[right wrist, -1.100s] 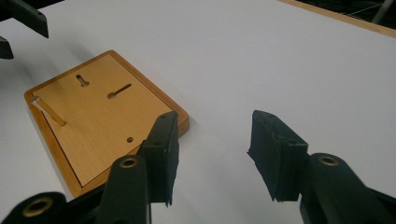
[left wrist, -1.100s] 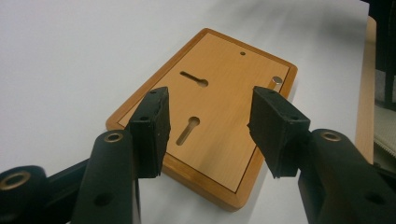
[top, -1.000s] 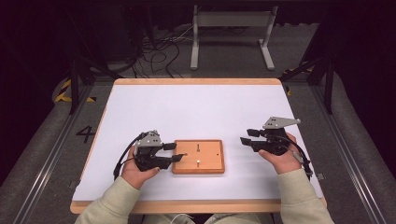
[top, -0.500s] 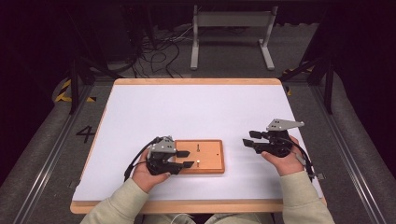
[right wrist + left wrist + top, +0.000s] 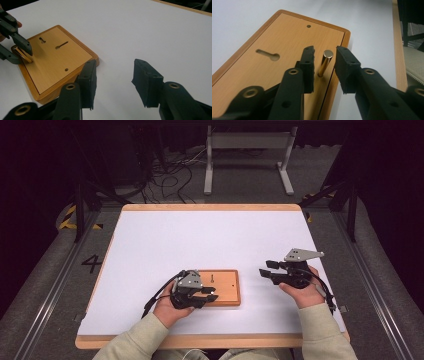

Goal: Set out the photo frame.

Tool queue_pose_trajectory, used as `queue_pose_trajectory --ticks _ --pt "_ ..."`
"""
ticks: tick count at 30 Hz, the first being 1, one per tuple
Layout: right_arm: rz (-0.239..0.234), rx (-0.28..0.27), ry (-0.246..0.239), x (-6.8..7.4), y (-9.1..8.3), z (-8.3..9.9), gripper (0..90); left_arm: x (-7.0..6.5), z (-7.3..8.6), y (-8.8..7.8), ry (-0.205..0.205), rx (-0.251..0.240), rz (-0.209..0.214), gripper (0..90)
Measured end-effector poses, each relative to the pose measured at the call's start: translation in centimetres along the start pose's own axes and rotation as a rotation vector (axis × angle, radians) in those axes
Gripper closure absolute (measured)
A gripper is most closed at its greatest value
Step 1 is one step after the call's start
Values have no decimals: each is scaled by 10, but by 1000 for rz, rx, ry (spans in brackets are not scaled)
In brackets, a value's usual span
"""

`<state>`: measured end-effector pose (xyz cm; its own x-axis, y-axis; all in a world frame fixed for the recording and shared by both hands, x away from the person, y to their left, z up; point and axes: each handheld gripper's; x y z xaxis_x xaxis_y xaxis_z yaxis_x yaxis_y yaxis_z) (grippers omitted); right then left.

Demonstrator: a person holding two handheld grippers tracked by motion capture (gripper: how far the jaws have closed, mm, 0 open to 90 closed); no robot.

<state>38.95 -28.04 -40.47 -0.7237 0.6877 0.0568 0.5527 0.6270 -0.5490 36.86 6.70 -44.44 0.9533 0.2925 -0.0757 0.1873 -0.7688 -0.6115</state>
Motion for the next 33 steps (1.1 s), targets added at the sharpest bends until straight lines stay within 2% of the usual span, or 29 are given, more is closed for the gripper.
queue_pose_trajectory --ticks 3,4,6,11,16,19,24,25,29,30,31,33 --pt "-5 6 -1 0 1 1 543 -2 -1 1 20 13 -38 813" --pt "-5 6 -1 0 1 1 543 -2 -1 1 20 13 -38 828" --pt "-12 11 1 1 2 1 546 -2 0 1 15 11 -33 831" --pt "-24 15 1 2 4 1 553 -5 -1 2 65 11 -60 835" --pt "-38 25 6 4 6 0 552 -11 -1 2 139 29 -107 837" --pt "-37 28 2 5 6 -1 528 -14 0 2 162 32 -122 836" --pt "-43 54 36 8 7 -3 475 -22 2 1 266 32 -163 836" --pt "-43 54 36 8 7 -3 475 -22 2 1 266 32 -163 836" --pt "-42 69 77 11 7 -5 430 -27 3 1 314 28 -182 836" --pt "-42 72 83 11 7 -6 426 -29 4 1 339 29 -192 836" --pt "-42 72 83 11 7 -6 426 -29 4 1 339 29 -192 836" --pt "-56 76 96 14 8 -8 408 -32 5 0 380 26 -206 836"
Point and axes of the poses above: each handheld gripper's, and its own axes: y roughly forward along the jaws, z roughly out of its underside, x roughly to its left, and after that the axes turned 1 degree about x, right-handed
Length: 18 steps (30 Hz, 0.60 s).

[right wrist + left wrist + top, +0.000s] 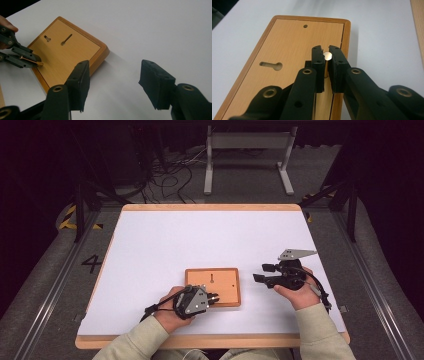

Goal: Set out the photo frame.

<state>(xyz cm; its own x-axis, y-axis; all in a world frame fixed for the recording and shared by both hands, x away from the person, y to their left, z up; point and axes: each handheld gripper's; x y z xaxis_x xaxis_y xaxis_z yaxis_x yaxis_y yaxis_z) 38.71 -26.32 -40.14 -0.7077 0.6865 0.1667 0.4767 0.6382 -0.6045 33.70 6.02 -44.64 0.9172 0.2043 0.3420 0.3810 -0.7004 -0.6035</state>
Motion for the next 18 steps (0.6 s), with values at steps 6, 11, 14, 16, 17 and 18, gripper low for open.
queue_pose_trajectory --ticks 6,11,14,16,17,18 --pt "-20 12 11 4 3 -4 385 -5 1 -1 56 -9 -17 836" --pt "-14 39 3 10 10 -9 344 -11 0 -2 102 -1 -46 836" --pt "-15 54 -7 12 16 -10 321 -14 0 -2 112 2 -57 837" --pt "-29 67 -11 13 21 -13 282 -14 0 -2 120 1 -62 837" --pt "-43 74 -6 14 24 -14 261 -15 0 -2 123 5 -66 837" --pt "-62 87 8 15 28 -15 249 -16 -1 -2 128 4 -67 837"
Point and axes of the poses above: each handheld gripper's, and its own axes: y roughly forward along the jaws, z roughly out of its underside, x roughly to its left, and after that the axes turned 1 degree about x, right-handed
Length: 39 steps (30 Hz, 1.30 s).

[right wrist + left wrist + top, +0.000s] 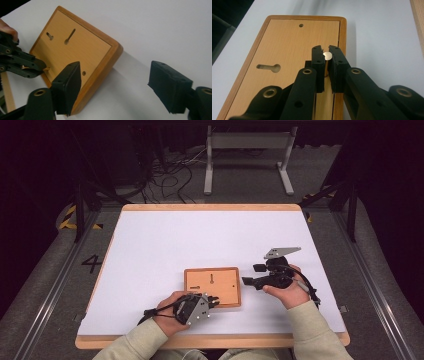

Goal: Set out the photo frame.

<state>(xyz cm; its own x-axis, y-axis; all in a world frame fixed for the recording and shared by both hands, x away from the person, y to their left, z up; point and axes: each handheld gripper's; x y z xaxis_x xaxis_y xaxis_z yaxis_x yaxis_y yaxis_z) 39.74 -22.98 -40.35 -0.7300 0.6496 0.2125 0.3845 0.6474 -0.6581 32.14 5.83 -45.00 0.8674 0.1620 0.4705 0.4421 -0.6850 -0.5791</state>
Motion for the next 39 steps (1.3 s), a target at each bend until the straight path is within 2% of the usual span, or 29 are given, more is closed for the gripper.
queue_pose_trajectory --ticks 5,7,10,13,17,21,25,27,29,33,36,37,38,39 --pt "-30 49 30 -1 14 -7 218 -1 0 0 10 5 -6 837" --pt "-57 59 45 -2 22 -10 207 -2 0 0 10 2 -3 837" --pt "-71 75 49 -2 29 -13 198 -2 0 0 14 3 -9 837" --pt "-105 119 47 0 46 -19 187 -3 -1 -1 17 3 -11 837" --pt "-133 139 63 -1 56 -21 185 -3 -1 -1 21 9 -11 837" --pt "-197 166 70 -1 68 -21 169 -3 0 -1 18 4 -10 837" --pt "-237 185 85 0 76 -20 174 -2 0 -1 15 3 -9 837" --pt "-224 191 81 1 78 -21 218 -2 0 -1 11 3 -5 837" --pt "-247 195 91 0 79 -20 245 -1 0 -1 -5 0 12 836" --pt "-271 196 79 1 79 -20 271 4 0 -4 -56 12 54 823" --pt "-269 195 63 2 77 -21 281 11 2 -11 -111 0 97 755" --pt "-269 195 63 2 77 -21 281 11 2 -11 -111 0 97 720" --pt "-265 192 55 3 76 -21 285 14 4 -17 -147 -10 125 720" --pt "-261 192 43 4 74 -21 291 17 6 -21 -172 -14 144 662"
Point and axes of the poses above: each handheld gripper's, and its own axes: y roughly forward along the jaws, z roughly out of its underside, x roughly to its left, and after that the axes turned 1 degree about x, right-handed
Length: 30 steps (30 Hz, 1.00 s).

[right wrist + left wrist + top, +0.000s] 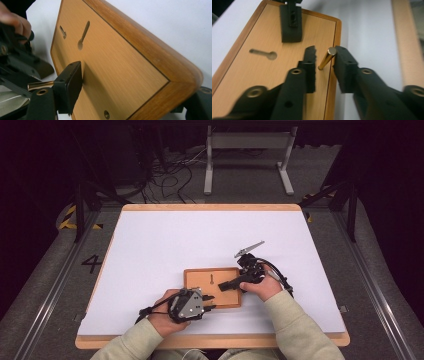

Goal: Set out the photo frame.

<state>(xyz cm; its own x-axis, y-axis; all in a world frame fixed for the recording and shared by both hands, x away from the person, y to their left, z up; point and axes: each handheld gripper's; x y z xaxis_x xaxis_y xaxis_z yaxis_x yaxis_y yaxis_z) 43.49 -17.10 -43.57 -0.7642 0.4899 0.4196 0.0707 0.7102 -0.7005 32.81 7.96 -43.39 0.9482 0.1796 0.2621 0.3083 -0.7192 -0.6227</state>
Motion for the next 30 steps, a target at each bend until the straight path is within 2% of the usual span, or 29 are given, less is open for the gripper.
queue_pose_trajectory --ticks 2,3,8,12,17,18,25,30 --pt "10 -1 -18 3 -2 0 302 3 3 -10 -42 -2 22 600" --pt "16 -4 -28 4 -3 0 307 4 5 -16 -77 -9 36 589" --pt "43 -7 -78 13 -9 1 334 13 15 -43 -148 -74 42 542" --pt "57 -12 -134 21 -15 4 367 21 26 -58 -207 -106 10 540" --pt "75 -17 -235 30 -22 7 413 33 42 -71 -292 -146 -33 546" --pt "80 -16 -267 33 -24 9 425 35 44 -72 -305 -149 -41 550" --pt "127 -6 -405 50 -32 16 480 44 58 -75 -375 -172 -100 546" --pt "149 6 -468 59 -36 20 516 52 70 -79 -441 -193 -142 546"
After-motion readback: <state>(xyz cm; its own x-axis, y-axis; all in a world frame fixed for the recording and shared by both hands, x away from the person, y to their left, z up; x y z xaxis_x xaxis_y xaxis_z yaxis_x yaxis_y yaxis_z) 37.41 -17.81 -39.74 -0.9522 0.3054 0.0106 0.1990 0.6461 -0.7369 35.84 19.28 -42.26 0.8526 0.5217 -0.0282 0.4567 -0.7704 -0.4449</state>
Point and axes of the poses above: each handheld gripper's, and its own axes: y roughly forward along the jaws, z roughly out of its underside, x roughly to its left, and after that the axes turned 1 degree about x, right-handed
